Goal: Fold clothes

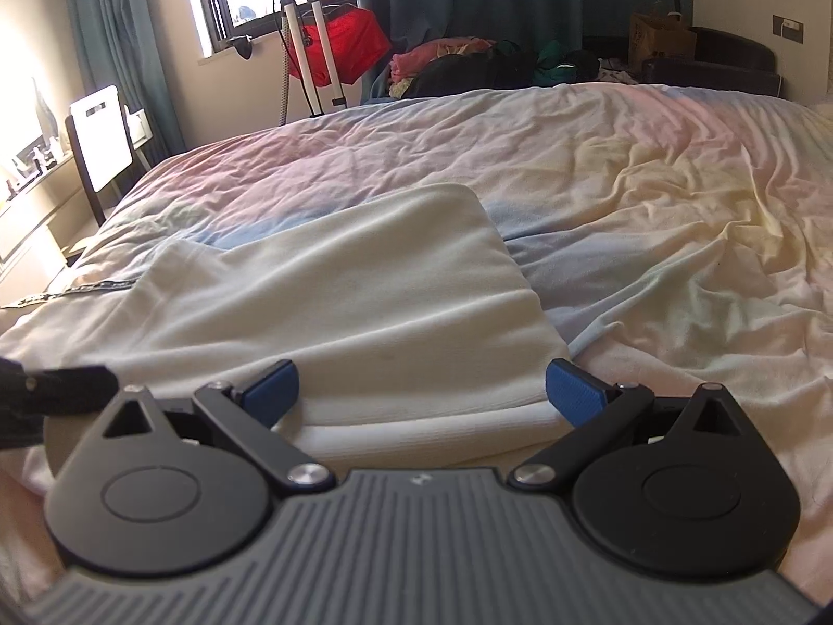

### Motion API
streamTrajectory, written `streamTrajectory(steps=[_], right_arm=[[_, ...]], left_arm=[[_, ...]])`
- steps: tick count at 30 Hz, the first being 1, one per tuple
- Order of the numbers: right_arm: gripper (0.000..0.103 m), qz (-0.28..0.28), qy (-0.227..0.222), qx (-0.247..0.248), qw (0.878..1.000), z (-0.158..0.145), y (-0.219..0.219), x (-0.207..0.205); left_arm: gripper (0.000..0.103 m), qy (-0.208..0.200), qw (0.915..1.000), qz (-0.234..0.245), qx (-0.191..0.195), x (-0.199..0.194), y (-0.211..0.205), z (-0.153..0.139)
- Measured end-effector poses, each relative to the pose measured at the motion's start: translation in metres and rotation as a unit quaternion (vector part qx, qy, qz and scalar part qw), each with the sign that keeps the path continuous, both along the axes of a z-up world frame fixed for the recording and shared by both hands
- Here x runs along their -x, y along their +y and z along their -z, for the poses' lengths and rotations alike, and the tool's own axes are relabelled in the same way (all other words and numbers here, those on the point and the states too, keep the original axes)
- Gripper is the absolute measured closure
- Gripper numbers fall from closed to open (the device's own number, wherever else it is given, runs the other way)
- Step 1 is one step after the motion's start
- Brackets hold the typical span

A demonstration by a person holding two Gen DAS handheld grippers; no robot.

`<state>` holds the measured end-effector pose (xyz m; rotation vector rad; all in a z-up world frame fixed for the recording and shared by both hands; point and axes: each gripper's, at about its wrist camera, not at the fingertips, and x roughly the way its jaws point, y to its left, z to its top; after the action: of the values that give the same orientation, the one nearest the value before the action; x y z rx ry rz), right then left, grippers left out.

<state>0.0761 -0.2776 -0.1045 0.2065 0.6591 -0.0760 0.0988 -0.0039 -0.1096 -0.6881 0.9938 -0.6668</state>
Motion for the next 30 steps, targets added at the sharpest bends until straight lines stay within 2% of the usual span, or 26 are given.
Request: streamTrajectory(steps=[2, 5, 7, 9, 10, 11, 13, 15, 18, 21, 25, 27, 30], right_arm=[[0.0, 0.0, 0.008, 0.002, 1.0, 0.003, 0.001, -0.002], [0.0, -0.002, 0.017, 0.004, 1.0, 0.006, 0.003, -0.005], [0.0, -0.005, 0.015, 0.006, 1.0, 0.004, 0.005, -0.004], [0.0, -0.006, 0.013, 0.005, 1.0, 0.004, 0.005, -0.003], [0.0, -0.007, 0.012, 0.005, 1.0, 0.003, 0.005, -0.003], [0.0, -0.006, 0.012, 0.001, 1.0, 0.003, 0.004, -0.003], [0.0, -0.005, 0.013, -0.007, 1.0, 0.004, 0.001, -0.003], [0.0, -0.003, 0.013, -0.012, 1.0, 0.004, 0.0, -0.004], [0.0, -0.002, 0.013, -0.021, 1.0, 0.005, -0.002, -0.006], [0.0, -0.001, 0.015, -0.026, 1.0, 0.006, -0.003, -0.009], [0.0, -0.006, 0.019, -0.026, 0.999, 0.01, -0.001, -0.012], [0.0, -0.004, 0.015, -0.033, 0.999, 0.012, -0.001, -0.013], [0.0, 0.012, -0.006, -0.048, 0.999, 0.014, -0.006, -0.014]], left_arm=[[0.087, 0.002, 0.9998, -0.004, -0.019, 0.001, 0.001, 0.007], [0.064, -0.005, 0.9986, -0.011, -0.051, 0.003, 0.002, 0.014], [0.053, -0.019, 0.9988, -0.003, -0.045, 0.0, 0.002, 0.008], [0.034, -0.037, 0.9987, -0.007, -0.034, -0.002, 0.006, 0.001], [0.03, -0.045, 0.9985, -0.011, -0.029, -0.003, 0.009, -0.003], [0.024, -0.051, 0.998, -0.021, -0.031, -0.004, 0.012, -0.006], [0.021, -0.05, 0.9964, -0.057, -0.037, -0.013, 0.02, -0.014], [0.012, -0.038, 0.994, -0.094, -0.04, -0.03, 0.028, -0.017], [0.011, 0.006, 0.9927, -0.116, -0.033, -0.067, 0.037, -0.002], [0.013, 0.062, 0.9889, -0.134, 0.011, -0.095, 0.044, 0.022], [0.013, 0.047, 0.9934, -0.098, 0.038, -0.123, 0.029, 0.028], [0.022, 0.036, 0.9969, -0.065, 0.027, -0.133, 0.017, 0.027], [0.02, 0.01, 0.998, -0.035, 0.053, -0.136, 0.009, 0.027]])
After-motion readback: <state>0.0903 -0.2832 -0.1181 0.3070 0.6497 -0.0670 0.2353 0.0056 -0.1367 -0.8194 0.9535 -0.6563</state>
